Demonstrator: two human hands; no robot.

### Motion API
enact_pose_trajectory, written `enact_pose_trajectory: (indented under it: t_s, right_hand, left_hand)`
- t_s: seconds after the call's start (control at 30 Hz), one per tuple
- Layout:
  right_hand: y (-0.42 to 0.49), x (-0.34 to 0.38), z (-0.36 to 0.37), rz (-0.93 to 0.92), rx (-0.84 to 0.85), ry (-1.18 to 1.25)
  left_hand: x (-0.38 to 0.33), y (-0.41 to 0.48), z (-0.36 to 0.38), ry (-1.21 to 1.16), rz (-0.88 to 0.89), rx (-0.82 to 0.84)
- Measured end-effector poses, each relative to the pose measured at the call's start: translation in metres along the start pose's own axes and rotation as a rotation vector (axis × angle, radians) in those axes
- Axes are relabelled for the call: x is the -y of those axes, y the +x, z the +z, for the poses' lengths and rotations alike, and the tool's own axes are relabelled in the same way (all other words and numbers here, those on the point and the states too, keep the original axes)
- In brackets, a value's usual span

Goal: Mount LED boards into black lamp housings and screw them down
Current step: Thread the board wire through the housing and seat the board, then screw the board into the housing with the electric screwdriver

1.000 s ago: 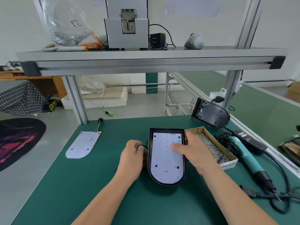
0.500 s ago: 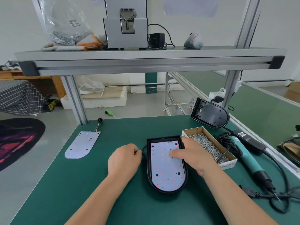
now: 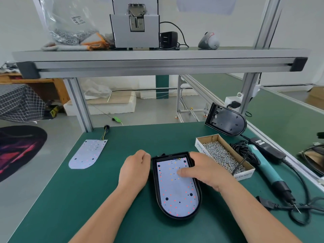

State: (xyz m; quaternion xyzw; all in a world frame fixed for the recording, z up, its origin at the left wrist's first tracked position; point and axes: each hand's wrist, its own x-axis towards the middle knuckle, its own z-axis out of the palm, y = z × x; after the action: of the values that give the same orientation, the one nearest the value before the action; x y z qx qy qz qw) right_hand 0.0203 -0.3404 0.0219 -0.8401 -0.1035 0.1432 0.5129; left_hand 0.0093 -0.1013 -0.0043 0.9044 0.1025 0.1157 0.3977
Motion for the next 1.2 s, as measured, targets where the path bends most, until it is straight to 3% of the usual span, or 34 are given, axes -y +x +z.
enact_pose_trajectory:
  t_s: [0.1,0.2,0.4,0.73,1.03,1.2]
  right_hand:
    - [-0.001,-0.001,0.001,0.039,-0.032,-0.157]
    - [0.001,-0.001,0.002,0.002,-0.049,-0.312]
    - [0.001,0.0,-0.001,-0.031,-0.03,-0.377]
    - [-0.011,0.007,-0.012,-0.061,-0.056,-0.359]
    - [-0.046,0.032,-0.076,-0.166,-0.323,-0.258]
    - [-0.079,-0.003,-0.123,-0.099,-0.626,-0.521]
  left_hand:
    - [0.005,0.001,-0.005,-0.111,0.128,0.051]
    - [0.004,-0.003,-0.007,-0.061,0.201,0.136]
    - [-0.005,0.004,-0.008,-0.023,0.082,0.303]
    - [-0.01,-0.008,-0.01,-0.06,0.118,0.25]
    - [-0.011,-0.013,-0.014,-0.02,0.126,0.155]
    - [-0.012,-0.012,-0.014,-0.062,0.108,0.156]
